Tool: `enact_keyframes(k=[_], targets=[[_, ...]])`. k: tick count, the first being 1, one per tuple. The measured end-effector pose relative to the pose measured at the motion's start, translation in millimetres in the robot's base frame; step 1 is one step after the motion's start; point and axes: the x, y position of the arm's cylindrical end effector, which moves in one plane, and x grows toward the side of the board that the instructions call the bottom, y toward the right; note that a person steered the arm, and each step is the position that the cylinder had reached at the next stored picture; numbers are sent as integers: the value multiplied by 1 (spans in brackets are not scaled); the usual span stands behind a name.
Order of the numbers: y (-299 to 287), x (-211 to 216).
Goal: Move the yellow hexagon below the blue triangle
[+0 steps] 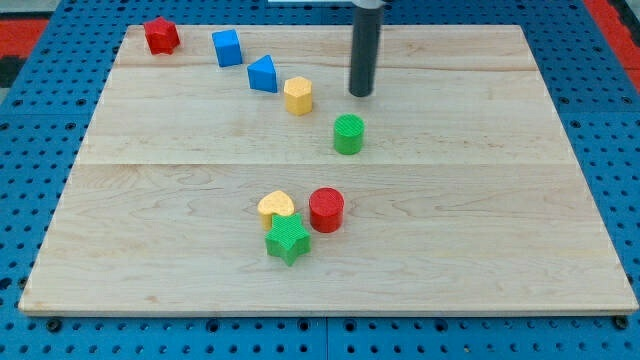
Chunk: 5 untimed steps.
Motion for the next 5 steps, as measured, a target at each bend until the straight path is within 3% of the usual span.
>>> enact_keyframes(k=[1, 3, 4, 5], targets=[[-47, -1], [-36, -1], [51, 55], [77, 168]])
